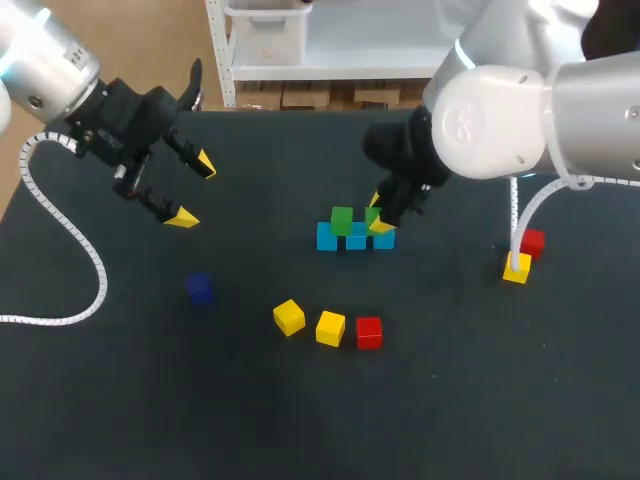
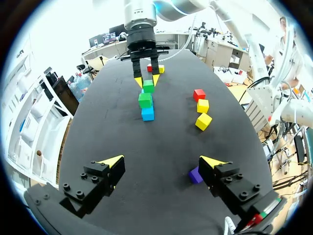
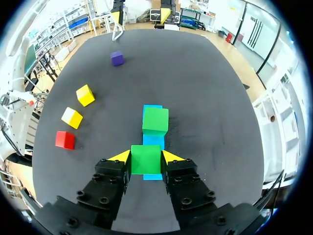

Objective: Place the blue cubes, place green cubes on the blue cubes, place the yellow cubes on the green cubes, then place the red cubes on the yellow cubes, and place purple cube on the red cubes.

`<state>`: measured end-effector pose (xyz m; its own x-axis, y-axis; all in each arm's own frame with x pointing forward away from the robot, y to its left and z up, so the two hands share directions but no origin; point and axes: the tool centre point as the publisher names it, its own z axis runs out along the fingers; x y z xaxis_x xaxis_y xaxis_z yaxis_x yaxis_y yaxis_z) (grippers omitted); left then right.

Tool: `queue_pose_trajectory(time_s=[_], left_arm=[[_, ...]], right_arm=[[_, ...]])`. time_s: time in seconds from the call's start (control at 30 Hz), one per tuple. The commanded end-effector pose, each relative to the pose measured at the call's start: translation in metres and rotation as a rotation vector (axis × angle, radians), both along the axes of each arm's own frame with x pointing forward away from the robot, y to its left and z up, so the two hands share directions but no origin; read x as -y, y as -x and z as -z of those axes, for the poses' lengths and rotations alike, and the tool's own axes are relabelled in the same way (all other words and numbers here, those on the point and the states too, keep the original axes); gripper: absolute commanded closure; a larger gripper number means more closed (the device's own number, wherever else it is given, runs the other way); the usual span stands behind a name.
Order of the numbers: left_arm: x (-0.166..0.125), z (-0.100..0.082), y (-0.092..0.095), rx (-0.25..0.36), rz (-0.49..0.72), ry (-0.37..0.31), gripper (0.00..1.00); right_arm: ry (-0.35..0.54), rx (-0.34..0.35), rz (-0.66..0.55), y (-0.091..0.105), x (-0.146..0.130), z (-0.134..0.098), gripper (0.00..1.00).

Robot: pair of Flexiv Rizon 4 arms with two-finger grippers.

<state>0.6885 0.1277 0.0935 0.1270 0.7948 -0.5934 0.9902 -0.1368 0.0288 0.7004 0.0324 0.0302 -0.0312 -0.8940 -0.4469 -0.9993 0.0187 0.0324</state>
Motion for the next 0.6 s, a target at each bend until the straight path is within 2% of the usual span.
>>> queue_pose_trajectory(time_s=[0.03, 0.6], left_arm=[[-0.0009, 0.0008, -0.0012, 0.001, 0.004, 0.003, 0.0], [-0.0009, 0.0008, -0.0012, 0.001, 0.004, 0.003, 0.0]], right_arm=[[0.002, -0.001, -0.003, -0.0033, -0.0012, 0.0009, 1.0], [0.022, -0.004, -0.005, -0.009, -0.0008, 0.004, 1.0]])
